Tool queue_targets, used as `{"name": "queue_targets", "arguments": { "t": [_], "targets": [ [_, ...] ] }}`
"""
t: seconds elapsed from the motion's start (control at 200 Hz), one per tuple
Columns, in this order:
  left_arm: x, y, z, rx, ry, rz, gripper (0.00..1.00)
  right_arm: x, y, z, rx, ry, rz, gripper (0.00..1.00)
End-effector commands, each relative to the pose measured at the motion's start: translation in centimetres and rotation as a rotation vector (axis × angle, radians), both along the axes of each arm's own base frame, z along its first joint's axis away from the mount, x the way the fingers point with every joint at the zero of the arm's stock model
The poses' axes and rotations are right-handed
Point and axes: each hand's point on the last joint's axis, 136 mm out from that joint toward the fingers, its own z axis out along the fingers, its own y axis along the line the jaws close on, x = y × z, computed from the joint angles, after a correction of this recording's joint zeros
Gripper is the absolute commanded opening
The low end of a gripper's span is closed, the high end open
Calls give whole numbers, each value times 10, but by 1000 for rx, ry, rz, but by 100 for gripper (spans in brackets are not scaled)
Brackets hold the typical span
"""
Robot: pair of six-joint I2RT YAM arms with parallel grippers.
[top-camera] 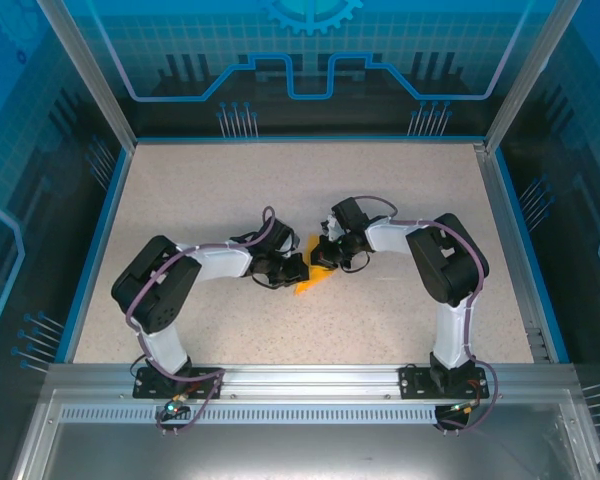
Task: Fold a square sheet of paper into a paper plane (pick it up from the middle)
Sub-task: Fourth fold the wing at the center of the table.
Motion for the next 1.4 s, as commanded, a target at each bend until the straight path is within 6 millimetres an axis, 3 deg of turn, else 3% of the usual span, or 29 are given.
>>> {"name": "queue_targets", "arguments": {
  "t": [0.0, 0.54, 0.77, 1.396],
  "targets": [
    [-4, -2, -6, 15, 49, -6, 11, -25, -33, -56, -182, 122, -42, 3],
    [-42, 22, -33, 100, 164, -26, 10, -29, -39, -64, -209, 149, -49, 3],
    [-61, 30, -36, 117, 202, -63, 7, -29, -43, -66, -217, 159, -54, 3],
    [-82, 42, -39, 174, 255, -116, 4, -32, -48, -71, -232, 185, -61, 3]
  ]
}}
